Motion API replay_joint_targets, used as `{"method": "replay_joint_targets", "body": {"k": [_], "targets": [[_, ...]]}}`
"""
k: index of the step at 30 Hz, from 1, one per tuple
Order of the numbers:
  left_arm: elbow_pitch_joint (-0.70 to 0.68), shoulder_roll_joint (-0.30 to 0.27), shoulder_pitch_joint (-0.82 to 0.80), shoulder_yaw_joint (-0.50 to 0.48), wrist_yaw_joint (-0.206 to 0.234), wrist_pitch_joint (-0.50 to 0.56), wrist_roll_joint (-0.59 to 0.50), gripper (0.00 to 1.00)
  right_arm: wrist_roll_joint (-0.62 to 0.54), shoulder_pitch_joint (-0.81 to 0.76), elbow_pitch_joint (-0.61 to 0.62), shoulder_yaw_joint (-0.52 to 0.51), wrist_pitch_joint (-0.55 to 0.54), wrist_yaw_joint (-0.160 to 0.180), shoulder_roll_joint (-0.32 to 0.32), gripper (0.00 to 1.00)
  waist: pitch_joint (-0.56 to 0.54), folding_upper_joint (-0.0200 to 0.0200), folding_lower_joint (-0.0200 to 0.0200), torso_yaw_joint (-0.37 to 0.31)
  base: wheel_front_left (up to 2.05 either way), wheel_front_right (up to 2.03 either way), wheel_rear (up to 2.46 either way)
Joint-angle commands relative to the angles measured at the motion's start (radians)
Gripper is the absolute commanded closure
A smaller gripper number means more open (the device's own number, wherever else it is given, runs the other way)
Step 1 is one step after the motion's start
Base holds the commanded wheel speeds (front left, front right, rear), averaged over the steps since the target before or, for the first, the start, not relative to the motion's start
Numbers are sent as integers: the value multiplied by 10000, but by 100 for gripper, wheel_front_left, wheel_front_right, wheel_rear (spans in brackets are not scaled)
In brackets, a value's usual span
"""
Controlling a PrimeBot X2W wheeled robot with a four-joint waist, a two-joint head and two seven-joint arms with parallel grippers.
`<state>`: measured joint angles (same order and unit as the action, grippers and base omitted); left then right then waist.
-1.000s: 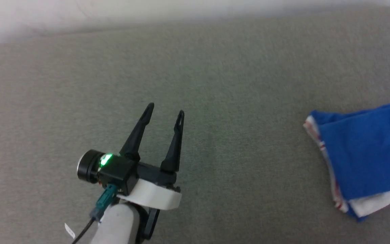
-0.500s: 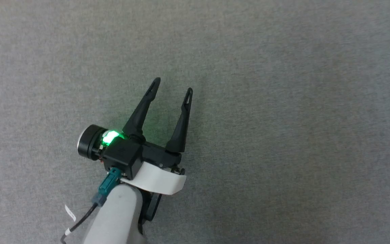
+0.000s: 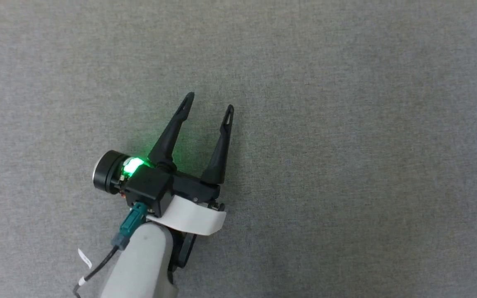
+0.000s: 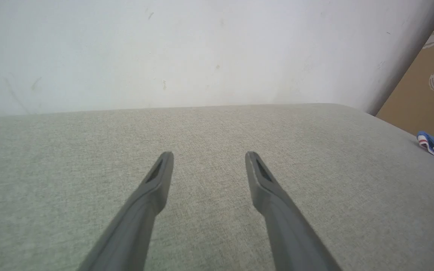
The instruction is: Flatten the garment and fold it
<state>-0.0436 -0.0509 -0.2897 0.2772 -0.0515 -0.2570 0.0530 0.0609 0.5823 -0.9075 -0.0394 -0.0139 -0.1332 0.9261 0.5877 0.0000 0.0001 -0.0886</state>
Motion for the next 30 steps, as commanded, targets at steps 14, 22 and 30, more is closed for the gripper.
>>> {"method": "replay_joint_targets", "body": {"k": [14, 22, 30], "targets": [[-196, 7, 1703, -1315, 624, -47, 1067, 0, -137, 1133, 1553, -147, 1598, 25, -1707, 0, -3816, 0, -1, -173, 0, 0, 0], [-244, 7, 2693, -2036, 707, -47, 1127, 0, 697, -321, 4280, -466, 2590, 25, -3555, 0, -5314, 0, -1, 169, 0, 0, 0], [-114, 7, 3296, -2087, 872, -47, 925, 0, 816, -2883, 7583, -1200, 2395, 25, -5741, 0, -5867, 0, -1, 484, 0, 0, 0]]}}
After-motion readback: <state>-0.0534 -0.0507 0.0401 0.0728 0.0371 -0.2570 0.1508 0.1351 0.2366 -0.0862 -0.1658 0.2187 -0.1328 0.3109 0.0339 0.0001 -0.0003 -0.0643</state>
